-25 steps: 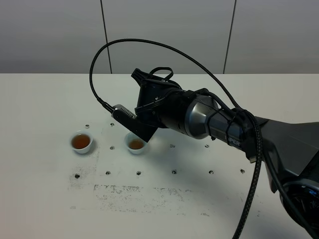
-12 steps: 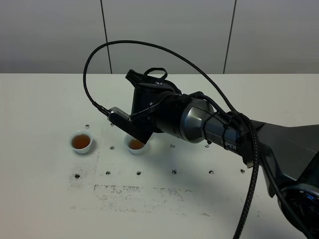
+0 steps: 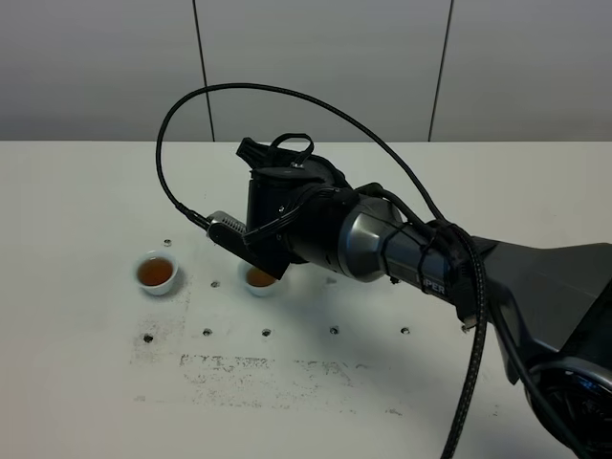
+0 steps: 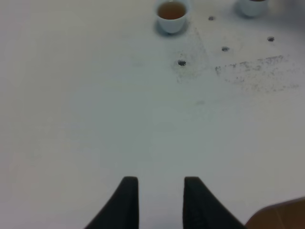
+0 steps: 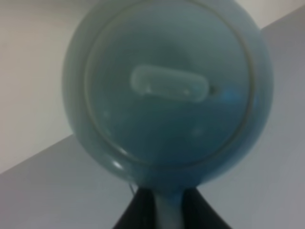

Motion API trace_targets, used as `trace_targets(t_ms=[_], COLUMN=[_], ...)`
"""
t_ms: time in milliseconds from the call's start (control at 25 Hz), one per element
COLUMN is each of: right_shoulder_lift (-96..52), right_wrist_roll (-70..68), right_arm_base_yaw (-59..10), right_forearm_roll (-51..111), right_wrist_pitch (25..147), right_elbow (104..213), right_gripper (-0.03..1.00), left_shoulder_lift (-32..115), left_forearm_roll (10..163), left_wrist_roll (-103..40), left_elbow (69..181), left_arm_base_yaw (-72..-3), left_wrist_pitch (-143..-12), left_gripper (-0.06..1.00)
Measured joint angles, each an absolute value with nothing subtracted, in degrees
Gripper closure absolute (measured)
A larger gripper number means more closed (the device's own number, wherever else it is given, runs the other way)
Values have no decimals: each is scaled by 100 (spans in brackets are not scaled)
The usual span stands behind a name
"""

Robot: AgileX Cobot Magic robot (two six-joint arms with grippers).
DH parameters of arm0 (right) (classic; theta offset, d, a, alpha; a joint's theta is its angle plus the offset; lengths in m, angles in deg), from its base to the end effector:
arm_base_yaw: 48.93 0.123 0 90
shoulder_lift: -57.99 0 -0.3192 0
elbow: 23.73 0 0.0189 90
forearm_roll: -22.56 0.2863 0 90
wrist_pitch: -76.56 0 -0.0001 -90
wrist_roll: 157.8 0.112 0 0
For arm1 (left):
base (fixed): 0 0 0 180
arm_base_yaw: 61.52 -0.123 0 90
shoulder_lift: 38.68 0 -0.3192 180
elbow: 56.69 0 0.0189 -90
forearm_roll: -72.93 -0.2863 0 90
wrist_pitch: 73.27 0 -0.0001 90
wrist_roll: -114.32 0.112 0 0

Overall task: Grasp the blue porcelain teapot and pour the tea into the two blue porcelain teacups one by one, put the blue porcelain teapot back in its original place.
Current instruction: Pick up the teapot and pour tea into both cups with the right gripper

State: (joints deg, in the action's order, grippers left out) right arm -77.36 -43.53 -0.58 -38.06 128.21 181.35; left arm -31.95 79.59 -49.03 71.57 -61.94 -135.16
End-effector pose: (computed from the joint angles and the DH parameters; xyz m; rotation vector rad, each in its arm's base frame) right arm 0.4243 0.3618 0.2014 -2.5605 0.7731 -1.3725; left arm 0.0135 -0.0114 0.2701 0.2999 2.0735 0.0393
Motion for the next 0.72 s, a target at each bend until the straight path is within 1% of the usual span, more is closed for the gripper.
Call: trace_targets(t_ms=[720], right_shoulder_lift=[-7753], right_wrist_roll=[-4274], right_arm_base_yaw=[-42], right_forearm_roll=[-3944], right_wrist_pitch=[12827], right_elbow=[18135], right_gripper=[91], left_shoulder_lift=[-3195], left_forearm_roll=[7959], left_wrist_roll=[-4903], left_elbow=[7157], left_arm_base_yaw=[-6194], left_wrist_pitch=[-13516], left_gripper=[65])
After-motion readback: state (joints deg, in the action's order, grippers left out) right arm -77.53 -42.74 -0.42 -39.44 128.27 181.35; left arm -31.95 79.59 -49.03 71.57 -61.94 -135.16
